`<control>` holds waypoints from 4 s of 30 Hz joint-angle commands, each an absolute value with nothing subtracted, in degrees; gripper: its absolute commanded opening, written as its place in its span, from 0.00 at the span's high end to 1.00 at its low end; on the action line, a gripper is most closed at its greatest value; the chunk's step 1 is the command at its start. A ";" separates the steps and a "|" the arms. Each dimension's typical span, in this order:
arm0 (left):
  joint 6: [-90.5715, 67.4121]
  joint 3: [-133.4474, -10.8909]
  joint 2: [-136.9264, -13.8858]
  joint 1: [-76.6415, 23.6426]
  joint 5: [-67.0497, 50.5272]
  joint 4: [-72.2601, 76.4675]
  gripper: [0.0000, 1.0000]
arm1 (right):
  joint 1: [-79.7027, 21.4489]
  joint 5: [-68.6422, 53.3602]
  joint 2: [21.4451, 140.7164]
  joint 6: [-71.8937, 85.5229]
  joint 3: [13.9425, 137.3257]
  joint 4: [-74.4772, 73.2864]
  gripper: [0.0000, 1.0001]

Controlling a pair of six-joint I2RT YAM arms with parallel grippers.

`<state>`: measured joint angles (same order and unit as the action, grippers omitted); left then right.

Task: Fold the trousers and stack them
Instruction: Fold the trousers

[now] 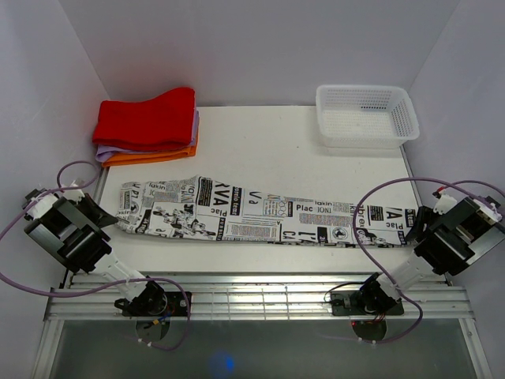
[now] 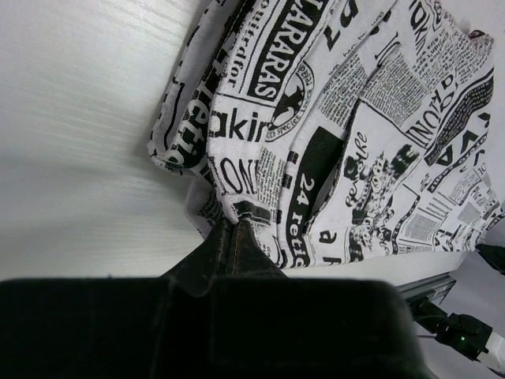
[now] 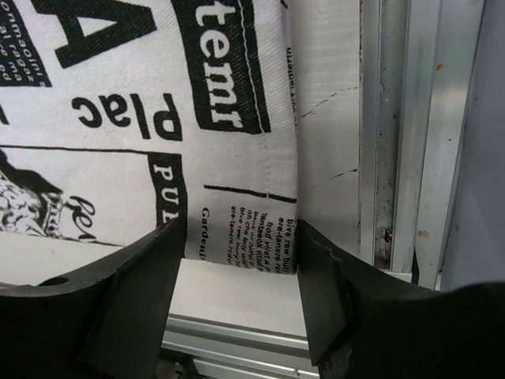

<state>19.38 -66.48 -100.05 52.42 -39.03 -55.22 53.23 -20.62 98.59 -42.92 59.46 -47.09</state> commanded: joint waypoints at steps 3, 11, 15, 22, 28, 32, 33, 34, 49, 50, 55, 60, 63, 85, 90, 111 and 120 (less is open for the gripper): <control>19.42 -66.89 -99.41 53.09 -41.05 -52.56 1.00 | 55.63 -21.36 98.62 -38.85 52.73 -29.53 0.52; 20.21 -66.80 -98.70 53.09 -40.87 -52.73 1.00 | 55.37 -26.45 91.50 -38.67 56.86 -39.10 0.76; 20.30 -66.27 -98.88 53.09 -40.96 -52.73 1.00 | 55.20 -26.81 90.35 -39.29 58.36 -41.92 0.67; 20.56 -65.92 -98.61 53.09 -40.87 -52.65 1.00 | 54.84 -24.79 89.47 -37.88 57.83 -41.22 0.47; 20.57 -65.66 -98.70 53.09 -41.05 -52.65 1.00 | 54.05 -26.71 89.56 -37.62 57.04 -41.31 0.87; 20.30 -65.83 -98.79 53.09 -41.22 -52.65 1.00 | 53.79 -29.79 90.09 -36.74 56.69 -43.41 0.92; 20.30 -65.83 -98.79 53.09 -41.31 -52.56 1.00 | 53.79 -30.49 90.00 -36.39 56.43 -43.77 0.92; 20.39 -65.74 -98.70 53.09 -41.22 -52.65 1.00 | 53.70 -31.46 89.83 -36.04 56.25 -44.38 0.92; 20.13 -66.80 -98.88 53.09 -41.22 -53.09 1.00 | 53.35 -23.30 93.51 -32.43 49.40 -35.42 0.48; 20.13 -66.97 -98.96 53.09 -41.13 -53.26 1.00 | 53.26 -22.77 94.04 -32.34 49.31 -34.81 0.47; 20.30 -67.24 -99.14 53.09 -40.96 -53.35 1.00 | 53.26 -22.24 94.39 -32.61 49.13 -34.89 0.40; 20.30 -69.25 -99.05 53.09 -40.52 -53.52 1.00 | 53.26 -18.82 93.69 -33.13 47.56 -33.58 0.26; 21.18 -72.50 -99.14 53.09 -40.43 -54.57 1.00 | 53.26 -15.56 93.69 -34.27 46.67 -31.82 0.23; 23.56 -76.47 -104.94 53.00 -39.73 -52.73 0.93 | 53.09 -12.12 96.24 -36.21 45.26 -29.79 0.19; 24.61 -74.80 -104.42 52.82 -41.04 -52.65 0.72 | 53.17 -14.76 96.24 -36.83 46.32 -32.43 0.55; 28.30 -68.56 -101.07 52.82 -38.33 -47.90 1.00 | 53.09 -22.59 86.48 -37.62 57.48 -40.17 0.92; 32.70 -66.80 -98.44 53.09 -42.89 -49.66 1.00 | 53.26 -29.69 82.71 -36.74 56.33 -39.89 0.92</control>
